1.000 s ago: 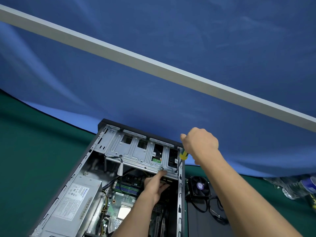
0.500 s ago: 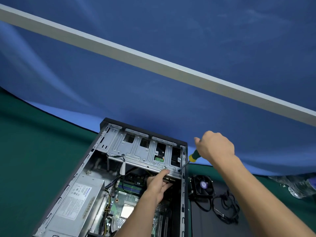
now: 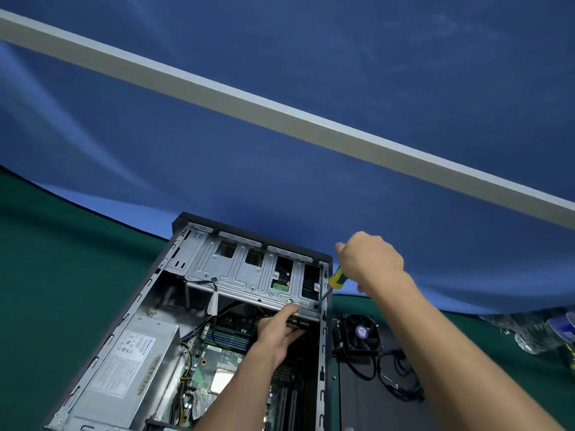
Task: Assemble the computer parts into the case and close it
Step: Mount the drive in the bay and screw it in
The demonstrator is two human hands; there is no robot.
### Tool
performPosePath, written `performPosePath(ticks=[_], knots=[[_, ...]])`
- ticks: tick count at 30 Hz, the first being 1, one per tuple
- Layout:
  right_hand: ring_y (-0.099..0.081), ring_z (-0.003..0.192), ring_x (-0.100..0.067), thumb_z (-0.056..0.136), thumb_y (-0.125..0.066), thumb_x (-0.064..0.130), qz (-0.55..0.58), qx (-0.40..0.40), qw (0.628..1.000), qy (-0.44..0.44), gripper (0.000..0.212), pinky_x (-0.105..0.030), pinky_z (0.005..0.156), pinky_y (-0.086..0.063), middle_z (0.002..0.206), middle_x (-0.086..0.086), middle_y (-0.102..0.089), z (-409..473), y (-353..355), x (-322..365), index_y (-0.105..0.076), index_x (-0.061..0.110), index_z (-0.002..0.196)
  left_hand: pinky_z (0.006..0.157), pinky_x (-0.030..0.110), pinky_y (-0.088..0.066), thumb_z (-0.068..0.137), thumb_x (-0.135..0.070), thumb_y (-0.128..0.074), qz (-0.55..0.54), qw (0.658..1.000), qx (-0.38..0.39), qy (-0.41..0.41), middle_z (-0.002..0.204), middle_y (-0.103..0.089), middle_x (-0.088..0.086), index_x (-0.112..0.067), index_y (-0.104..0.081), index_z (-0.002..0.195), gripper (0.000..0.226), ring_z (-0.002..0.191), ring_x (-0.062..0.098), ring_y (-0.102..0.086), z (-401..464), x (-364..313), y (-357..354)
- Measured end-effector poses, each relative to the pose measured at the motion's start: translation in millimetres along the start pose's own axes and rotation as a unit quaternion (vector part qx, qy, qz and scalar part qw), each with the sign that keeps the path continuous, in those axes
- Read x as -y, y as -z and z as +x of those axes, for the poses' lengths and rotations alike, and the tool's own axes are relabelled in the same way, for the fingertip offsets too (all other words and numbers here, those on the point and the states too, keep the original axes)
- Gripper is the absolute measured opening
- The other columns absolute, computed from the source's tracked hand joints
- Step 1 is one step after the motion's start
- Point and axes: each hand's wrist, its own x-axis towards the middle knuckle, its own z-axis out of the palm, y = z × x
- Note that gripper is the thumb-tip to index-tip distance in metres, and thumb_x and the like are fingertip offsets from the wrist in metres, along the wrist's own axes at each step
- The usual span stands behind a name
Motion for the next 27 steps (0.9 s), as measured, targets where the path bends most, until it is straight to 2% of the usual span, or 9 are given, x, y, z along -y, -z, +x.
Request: performPosePath(ticks=[2, 5, 9, 13, 16, 19, 21, 23, 27], knots=[[-0.062, 0.063, -0.024, 0.093, -0.044, 0.014, 0.047, 0.051, 0.998, 0.007, 0.010, -0.029, 0.059, -0.049, 0.089, -0.011, -0.059, -1, 1, -2, -0.039, 0.012, 0.100, 0.063, 0.032, -0.058, 0.081, -0.006, -0.069, 0.003, 1.000, -0.007, -0.001, 0.092, -0.069, 0.026, 0.010, -0.064, 0.096, 0.022, 0.078, 0.029, -0.068, 0, 0, 0], [-0.051, 0.054, -0.022, 0.092, -0.042, 0.009, 0.018, -0.008, 1.000, -0.008, 0.014, -0.025, 0.048, -0.037, 0.071, -0.007, -0.054, 2, 1, -10, -0.043, 0.009, 0.078, 0.059, 0.031, -0.058, 0.081, -0.003, -0.068, -0.002, 1.000, 0.000, 0.002, 0.084, -0.070, 0.025, 0.009, -0.063, 0.093, 0.018, 0.070, 0.027, -0.069, 1, 0, 0], [-0.065, 0.069, -0.029, 0.096, -0.041, 0.017, 0.108, 0.085, 0.990, 0.033, 0.005, -0.042, 0.073, -0.056, 0.104, -0.010, -0.055, 2, 4, -16, -0.040, 0.016, 0.101, 0.062, 0.033, -0.058, 0.080, -0.004, -0.070, 0.000, 1.000, -0.016, -0.007, 0.084, -0.066, 0.025, 0.011, -0.061, 0.099, 0.025, 0.073, 0.029, -0.066, 1, 1, 0], [-0.053, 0.058, -0.027, 0.097, -0.040, 0.016, 0.057, -0.002, 0.998, 0.020, 0.022, -0.031, 0.060, -0.048, 0.075, -0.007, -0.055, 6, -2, -25, -0.039, 0.011, 0.075, 0.061, 0.031, -0.058, 0.079, -0.004, -0.072, 0.006, 1.000, -0.017, -0.008, 0.080, -0.068, 0.025, 0.009, -0.061, 0.095, 0.023, 0.070, 0.027, -0.068, 2, 3, 0], [-0.064, 0.061, -0.026, 0.094, -0.047, 0.019, 0.104, 0.082, 0.991, 0.024, 0.009, -0.038, 0.072, -0.056, 0.091, -0.008, -0.063, -1, 2, -25, -0.041, 0.016, 0.099, 0.062, 0.031, -0.058, 0.079, -0.005, -0.072, 0.005, 1.000, -0.028, -0.013, 0.084, -0.063, 0.024, 0.009, -0.059, 0.097, 0.026, 0.074, 0.029, -0.065, 2, 2, 1], [-0.061, 0.066, -0.031, 0.095, -0.041, 0.016, 0.086, 0.031, 0.996, 0.014, 0.011, -0.031, 0.060, -0.049, 0.079, -0.010, -0.059, 1, 1, -25, -0.043, 0.011, 0.086, 0.060, 0.030, -0.058, 0.079, -0.006, -0.072, 0.014, 1.000, -0.023, -0.010, 0.083, -0.062, 0.023, 0.008, -0.059, 0.095, 0.024, 0.075, 0.028, -0.064, 3, 3, 1], [-0.062, 0.070, -0.032, 0.095, -0.041, 0.017, 0.112, 0.048, 0.993, 0.009, 0.007, -0.031, 0.056, -0.047, 0.085, -0.010, -0.054, 1, 3, -25, -0.044, 0.013, 0.091, 0.068, 0.033, -0.057, 0.080, -0.006, -0.071, 0.017, 1.000, -0.019, -0.009, 0.087, -0.058, 0.022, 0.008, -0.058, 0.098, 0.026, 0.079, 0.029, -0.063, 3, 3, 1], [-0.065, 0.070, -0.029, 0.094, -0.045, 0.016, 0.161, 0.109, 0.980, 0.030, 0.015, -0.040, 0.067, -0.056, 0.096, -0.011, -0.060, -2, 6, -25, -0.042, 0.018, 0.108, 0.079, 0.037, -0.055, 0.081, -0.006, -0.070, 0.018, 1.000, -0.009, -0.006, 0.095, -0.054, 0.021, 0.010, -0.057, 0.105, 0.031, 0.089, 0.034, -0.061, 5, 3, 2], [-0.064, 0.074, -0.031, 0.096, -0.038, 0.021, 0.138, -0.013, 0.990, 0.030, 0.017, -0.039, 0.069, -0.055, 0.090, -0.013, -0.066, -10, -9, -24, -0.047, 0.006, 0.095, 0.089, 0.042, -0.052, 0.081, -0.006, -0.070, 0.019, 1.000, -0.003, 0.003, 0.101, -0.051, 0.019, 0.011, -0.056, 0.109, 0.035, 0.093, 0.035, -0.058, 7, 3, 3]])
